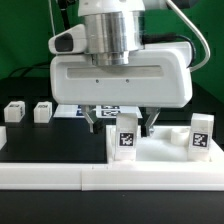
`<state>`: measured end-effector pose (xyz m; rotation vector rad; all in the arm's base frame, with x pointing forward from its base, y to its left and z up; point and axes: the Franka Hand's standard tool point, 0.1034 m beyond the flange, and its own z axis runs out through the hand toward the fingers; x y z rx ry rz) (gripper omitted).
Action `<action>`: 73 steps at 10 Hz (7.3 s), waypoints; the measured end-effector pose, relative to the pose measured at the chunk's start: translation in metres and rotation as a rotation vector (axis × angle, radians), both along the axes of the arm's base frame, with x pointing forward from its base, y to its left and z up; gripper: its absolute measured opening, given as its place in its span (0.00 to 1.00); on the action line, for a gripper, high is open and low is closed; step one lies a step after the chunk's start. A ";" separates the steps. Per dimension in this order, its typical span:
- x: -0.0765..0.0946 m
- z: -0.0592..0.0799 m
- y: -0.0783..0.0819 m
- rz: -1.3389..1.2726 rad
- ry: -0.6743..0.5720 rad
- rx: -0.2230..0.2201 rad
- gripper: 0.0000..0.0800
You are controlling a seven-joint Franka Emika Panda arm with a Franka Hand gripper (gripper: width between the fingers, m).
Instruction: Assemble square table
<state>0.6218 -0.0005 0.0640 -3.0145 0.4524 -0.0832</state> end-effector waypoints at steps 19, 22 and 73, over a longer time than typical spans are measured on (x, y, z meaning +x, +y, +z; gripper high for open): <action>-0.001 -0.002 0.007 -1.355 0.155 0.116 0.36; -0.001 0.002 0.001 -1.621 0.218 0.109 0.36; -0.068 -0.011 -0.015 0.129 0.042 -0.035 0.81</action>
Offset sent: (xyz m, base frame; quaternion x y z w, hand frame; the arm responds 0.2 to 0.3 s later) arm 0.0000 0.0000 0.0000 0.0000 0.0000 0.0000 1.0000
